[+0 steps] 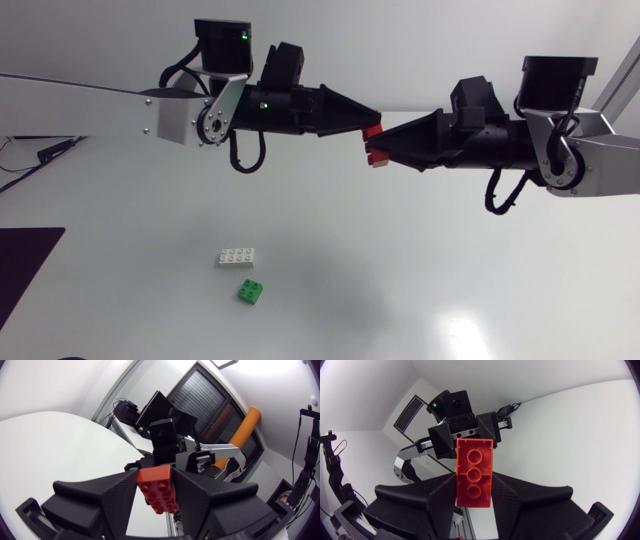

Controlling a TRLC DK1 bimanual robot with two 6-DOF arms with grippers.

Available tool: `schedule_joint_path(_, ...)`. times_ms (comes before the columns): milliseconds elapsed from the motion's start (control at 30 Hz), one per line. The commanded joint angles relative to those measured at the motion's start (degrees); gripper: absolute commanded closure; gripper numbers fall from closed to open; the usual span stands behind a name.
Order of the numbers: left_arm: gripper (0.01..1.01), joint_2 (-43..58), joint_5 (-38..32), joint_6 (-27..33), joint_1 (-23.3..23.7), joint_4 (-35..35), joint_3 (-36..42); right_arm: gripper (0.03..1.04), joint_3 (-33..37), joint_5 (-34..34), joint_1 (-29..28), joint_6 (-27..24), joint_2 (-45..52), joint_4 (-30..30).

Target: Separate the duplo bricks

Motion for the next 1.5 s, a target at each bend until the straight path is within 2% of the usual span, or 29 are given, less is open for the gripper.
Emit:
schedule_joint_path(0,0.667,0.1,1.5,-1.8,-0.6,1.1,-1.7,0.85,-0.4,0.9,-0.2,0.6,-0.8,1.1)
schedule_joint_path(133,0.679,-0.5,2.0,-2.0,-0.7,1.4,-2.0,0.85,-0.7,0.7,-0.5,-0.9,-0.5,1.0)
schedule_joint_path(167,0.731,-0.7,2.0,-2.1,-0.7,1.4,-2.1,0.85,-0.7,0.7,-0.6,-1.2,-0.3,1.0)
schedule_joint_path(267,0.777,-1.1,2.1,-2.8,-0.9,2.0,-2.5,0.85,-0.6,0.6,-0.6,-1.5,-0.2,1.0)
schedule_joint_path(533,0.779,-2.0,2.2,-4.5,-1.5,4.0,-3.3,0.85,-0.3,0.6,-0.7,-2.2,0.8,1.1)
schedule_joint_path(667,0.811,-2.5,2.2,-4.9,-1.5,4.5,-3.6,0.84,-0.5,0.7,-0.6,-2.1,0.9,0.9)
schedule_joint_path(700,0.821,-2.6,2.1,-4.9,-1.5,4.5,-3.7,0.81,-0.6,0.8,-0.8,-2.0,0.9,0.8)
schedule_joint_path(733,0.83,-2.6,2.1,-4.9,-1.5,4.6,-3.7,0.68,-0.7,0.8,-0.9,-1.9,1.0,0.7)
schedule_joint_path(767,0.831,-2.7,2.1,-5.0,-1.5,4.7,-3.7,0.5,-0.7,0.7,-0.9,-1.9,0.9,0.6)
schedule_joint_path(833,0.833,-3.1,2.1,-5.0,-1.4,4.8,-3.5,0.07,-0.9,0.6,-0.8,-2.0,0.6,0.3)
schedule_joint_path(1067,0.843,-5.4,2.1,-5.0,0.8,5.1,-2.4,0.06,-1.5,0.9,-1.4,-2.8,-0.3,-0.8)
schedule_joint_path(1200,0.844,-7.1,1.9,-4.2,3.4,3.9,-0.5,0.06,-1.4,0.9,-2.6,-5.6,-2.5,-4.7)
schedule_joint_path(1267,0.849,-7.5,1.7,0.0,4.3,-1.0,1.7,0.06,-1.5,0.9,-3.4,-7.8,-4.0,-7.9)
schedule_joint_path(1300,0.861,-7.5,1.4,5.3,4.8,-7.2,3.8,0.06,-1.5,0.9,-3.9,-9.3,-5.0,-9.6)
schedule_joint_path(1367,0.859,-6.8,-3.0,23.7,5.1,-29.1,11.0,0.06,-1.8,0.9,-4.5,-11.4,-6.7,-12.8)
schedule_joint_path(1433,0.859,-3.7,-10.2,44.2,3.3,-52.4,19.8,0.06,-2.3,0.9,-5.2,-13.4,-8.5,-15.4)
schedule_joint_path(1467,0.859,-2.5,-11.9,48.8,2.5,-57.9,22.1,0.06,-2.5,0.9,-5.6,-14.6,-9.4,-17.0)
